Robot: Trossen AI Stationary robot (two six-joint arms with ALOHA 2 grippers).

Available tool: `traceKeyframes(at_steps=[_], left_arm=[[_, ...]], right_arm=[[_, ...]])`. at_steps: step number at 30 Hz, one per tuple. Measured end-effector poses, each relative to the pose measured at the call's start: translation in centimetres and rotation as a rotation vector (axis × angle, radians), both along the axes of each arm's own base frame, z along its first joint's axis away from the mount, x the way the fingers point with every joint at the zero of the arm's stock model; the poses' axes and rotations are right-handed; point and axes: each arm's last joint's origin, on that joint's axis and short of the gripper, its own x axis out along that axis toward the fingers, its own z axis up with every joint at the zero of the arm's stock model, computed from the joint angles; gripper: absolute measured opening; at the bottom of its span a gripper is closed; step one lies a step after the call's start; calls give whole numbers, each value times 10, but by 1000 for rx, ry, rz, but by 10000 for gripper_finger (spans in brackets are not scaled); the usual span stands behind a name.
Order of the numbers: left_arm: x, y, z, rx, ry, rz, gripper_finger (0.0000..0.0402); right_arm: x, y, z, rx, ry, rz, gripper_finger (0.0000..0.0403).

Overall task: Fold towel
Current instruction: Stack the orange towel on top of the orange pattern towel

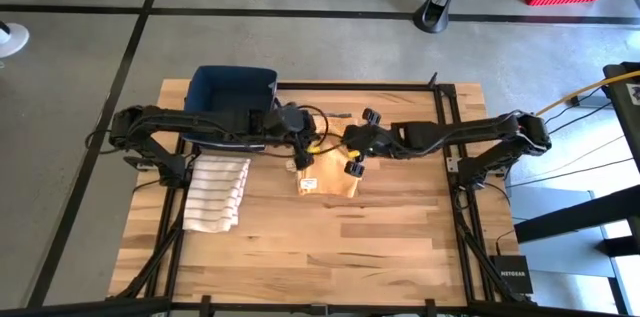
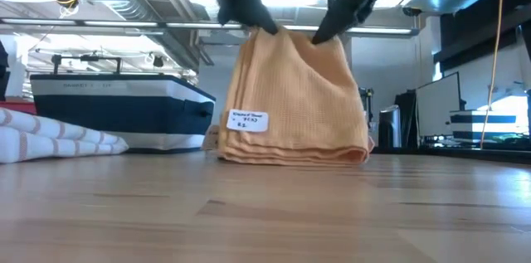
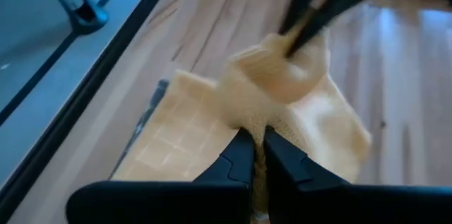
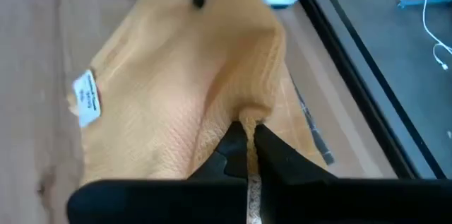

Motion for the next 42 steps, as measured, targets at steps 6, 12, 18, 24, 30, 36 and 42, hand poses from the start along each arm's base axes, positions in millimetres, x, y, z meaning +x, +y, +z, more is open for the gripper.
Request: traceKeyframes(at_steps=[6,12,18,24,30,36,42], left_arm=[[3,-7,15,20,-40,-29,5],[0,1,21,108,18,18,5],[-5,23,17,128,65,103,5],[1,49,-1,152,129,134,5],[13,72,-26,159,181,173,5],[20,86,-51,153,259,193,5],[24,90,-65,142,293,199,6]], right_arm=[[2,0,34,-13,-89,2,4],[-1,-11,43,-35,-71,-49,5],[-2,-32,21,-35,23,-119,6],[-3,-54,-7,-5,58,-145,4],[-3,-77,-35,-136,108,-124,6],[3,-93,-62,-126,143,-125,7],[11,-97,-82,-101,188,-113,36]])
